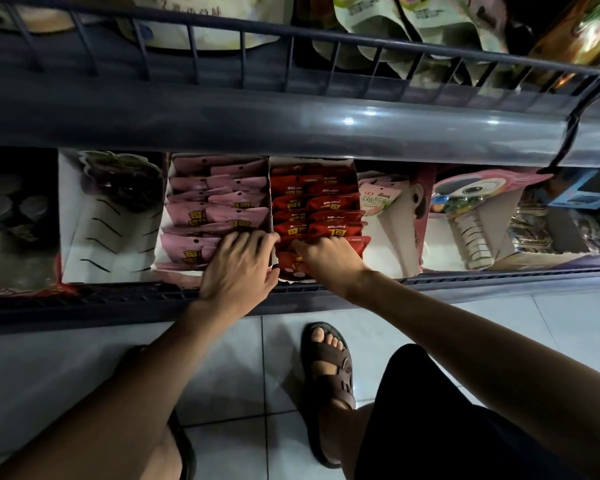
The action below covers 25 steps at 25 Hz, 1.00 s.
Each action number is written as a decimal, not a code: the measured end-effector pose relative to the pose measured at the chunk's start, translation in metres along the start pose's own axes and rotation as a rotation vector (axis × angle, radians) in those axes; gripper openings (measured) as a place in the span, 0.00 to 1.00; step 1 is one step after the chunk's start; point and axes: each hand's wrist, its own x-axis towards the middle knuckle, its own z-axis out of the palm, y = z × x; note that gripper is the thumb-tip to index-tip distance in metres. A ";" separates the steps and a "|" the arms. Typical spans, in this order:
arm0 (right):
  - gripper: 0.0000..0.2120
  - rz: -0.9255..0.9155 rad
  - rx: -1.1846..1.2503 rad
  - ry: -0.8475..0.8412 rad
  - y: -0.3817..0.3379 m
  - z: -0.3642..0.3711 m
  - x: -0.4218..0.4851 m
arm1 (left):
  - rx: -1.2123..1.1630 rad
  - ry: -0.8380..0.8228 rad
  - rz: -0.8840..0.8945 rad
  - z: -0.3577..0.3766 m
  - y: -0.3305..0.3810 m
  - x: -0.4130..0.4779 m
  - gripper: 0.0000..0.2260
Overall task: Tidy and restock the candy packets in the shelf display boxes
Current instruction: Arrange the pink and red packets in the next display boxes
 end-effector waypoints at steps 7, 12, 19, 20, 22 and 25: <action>0.13 0.052 0.021 -0.109 -0.008 0.006 0.012 | 0.047 -0.017 -0.034 0.000 0.001 0.001 0.26; 0.15 0.062 0.070 -0.074 -0.008 0.001 0.011 | 0.076 -0.032 -0.041 0.004 0.001 0.001 0.26; 0.11 0.099 0.105 0.057 -0.005 -0.002 0.006 | 0.075 0.002 -0.052 0.005 0.002 0.002 0.25; 0.11 0.111 0.109 0.064 -0.006 -0.001 0.008 | 0.072 0.003 -0.056 0.005 0.002 0.002 0.24; 0.11 0.119 0.130 0.062 -0.006 0.002 0.010 | 0.070 0.000 -0.059 0.005 0.002 0.002 0.24; 0.11 0.119 0.147 0.072 -0.004 0.002 0.008 | 0.078 -0.005 -0.055 0.006 0.002 0.002 0.24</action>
